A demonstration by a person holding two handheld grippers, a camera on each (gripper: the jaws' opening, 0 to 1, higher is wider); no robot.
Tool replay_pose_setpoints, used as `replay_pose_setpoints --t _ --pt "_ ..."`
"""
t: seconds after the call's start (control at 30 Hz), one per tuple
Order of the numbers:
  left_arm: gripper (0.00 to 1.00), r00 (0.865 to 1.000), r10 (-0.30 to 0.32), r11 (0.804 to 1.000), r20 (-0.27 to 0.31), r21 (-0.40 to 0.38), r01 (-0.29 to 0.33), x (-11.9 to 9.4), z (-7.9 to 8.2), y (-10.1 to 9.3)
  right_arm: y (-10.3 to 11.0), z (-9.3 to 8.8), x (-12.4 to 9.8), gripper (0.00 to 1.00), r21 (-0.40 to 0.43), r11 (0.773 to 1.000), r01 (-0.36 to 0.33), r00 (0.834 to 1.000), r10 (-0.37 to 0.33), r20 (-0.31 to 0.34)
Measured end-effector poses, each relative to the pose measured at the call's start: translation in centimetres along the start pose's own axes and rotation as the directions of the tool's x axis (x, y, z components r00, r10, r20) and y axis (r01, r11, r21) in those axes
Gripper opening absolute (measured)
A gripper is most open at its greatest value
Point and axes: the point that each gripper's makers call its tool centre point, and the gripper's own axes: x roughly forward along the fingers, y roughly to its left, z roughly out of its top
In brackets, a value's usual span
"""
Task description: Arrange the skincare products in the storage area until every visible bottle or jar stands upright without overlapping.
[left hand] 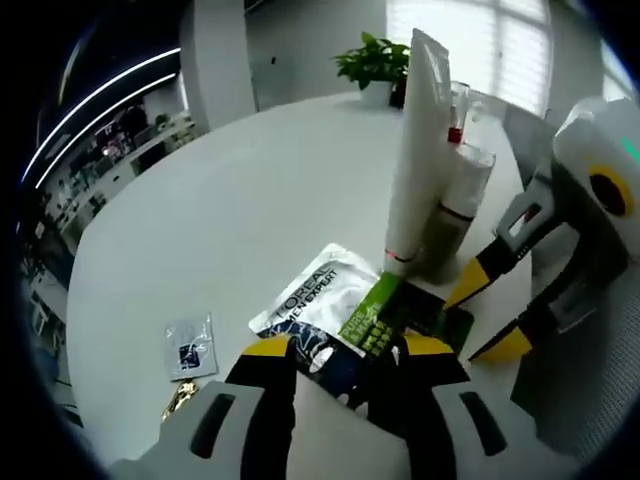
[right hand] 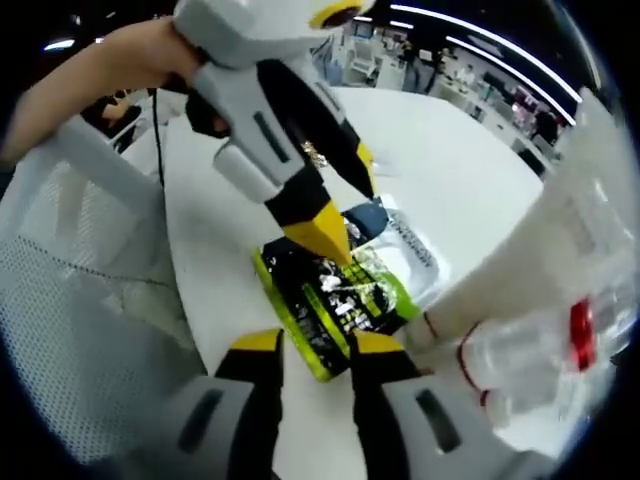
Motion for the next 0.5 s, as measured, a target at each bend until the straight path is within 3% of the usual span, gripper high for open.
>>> replay_pose_setpoints --t 0.17,0.5 --pt "0.38 1.000 0.003 1.000 0.009 -0.004 -0.003 -1.1 0.4 -0.4 0.9 0.9 -1.0 0.30 0.034 0.999 -0.037 0.997 0.035 0.061" --pt "0.47 1.000 0.009 1.000 0.029 0.005 -0.009 -3.3 0.7 -1.4 1.6 1.8 -3.1 0.36 0.064 0.997 -0.047 0.989 0.038 0.140"
